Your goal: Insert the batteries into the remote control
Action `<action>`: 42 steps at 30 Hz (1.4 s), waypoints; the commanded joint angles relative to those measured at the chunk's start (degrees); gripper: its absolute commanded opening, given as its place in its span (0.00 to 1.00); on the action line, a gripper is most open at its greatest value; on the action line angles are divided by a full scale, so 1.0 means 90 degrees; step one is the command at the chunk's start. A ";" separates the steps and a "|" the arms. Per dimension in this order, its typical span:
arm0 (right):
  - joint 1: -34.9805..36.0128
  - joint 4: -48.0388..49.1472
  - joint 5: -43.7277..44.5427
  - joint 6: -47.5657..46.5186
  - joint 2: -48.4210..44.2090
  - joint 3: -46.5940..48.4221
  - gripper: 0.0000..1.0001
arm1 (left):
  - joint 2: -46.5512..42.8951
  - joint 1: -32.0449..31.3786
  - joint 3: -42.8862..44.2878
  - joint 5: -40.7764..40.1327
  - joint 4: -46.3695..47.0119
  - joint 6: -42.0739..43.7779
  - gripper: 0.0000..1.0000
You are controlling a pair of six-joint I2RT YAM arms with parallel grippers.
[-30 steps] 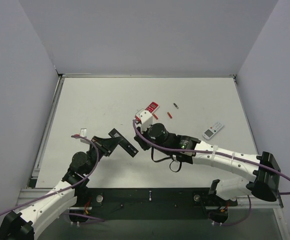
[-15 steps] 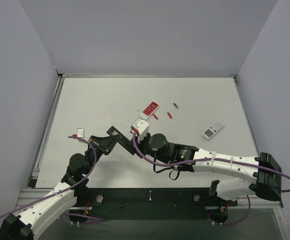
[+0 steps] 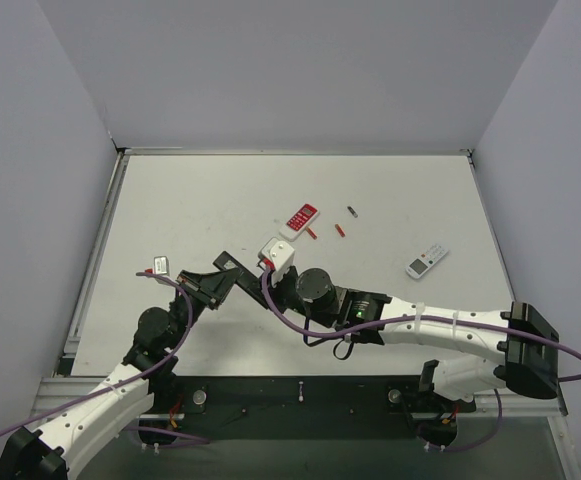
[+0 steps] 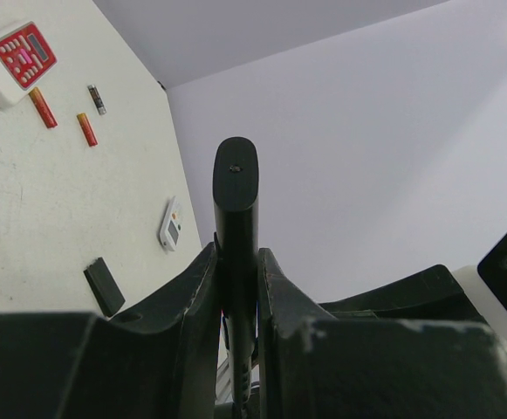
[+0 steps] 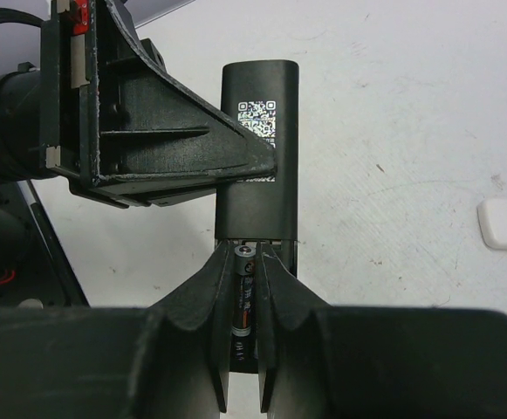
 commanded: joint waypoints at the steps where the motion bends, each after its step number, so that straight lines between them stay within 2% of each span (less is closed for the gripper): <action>1: 0.0064 0.0348 -0.0021 -0.0093 0.0062 -0.0041 0.00 | -0.0030 0.0028 -0.0320 0.0057 0.0629 -0.0154 0.00; 15: 0.0064 -0.0658 0.0193 0.0083 0.0052 -0.0090 0.00 | -0.0196 0.0038 -0.0281 -0.0197 0.0630 -0.0174 0.00; 28: 0.0074 -0.0717 0.0516 0.0161 0.0520 -0.0158 0.01 | -0.0206 0.0028 -0.0262 -0.0148 0.0669 -0.0144 0.00; 38: 0.0083 -0.0219 0.0243 0.0375 0.0619 -0.0500 0.15 | -0.0118 0.0028 -0.0174 -0.0197 0.0815 -0.0183 0.00; 42: 0.0084 -0.0024 0.0096 0.0502 0.0619 -0.0578 0.17 | -0.0001 0.0028 -0.0174 -0.0158 0.0932 -0.0193 0.00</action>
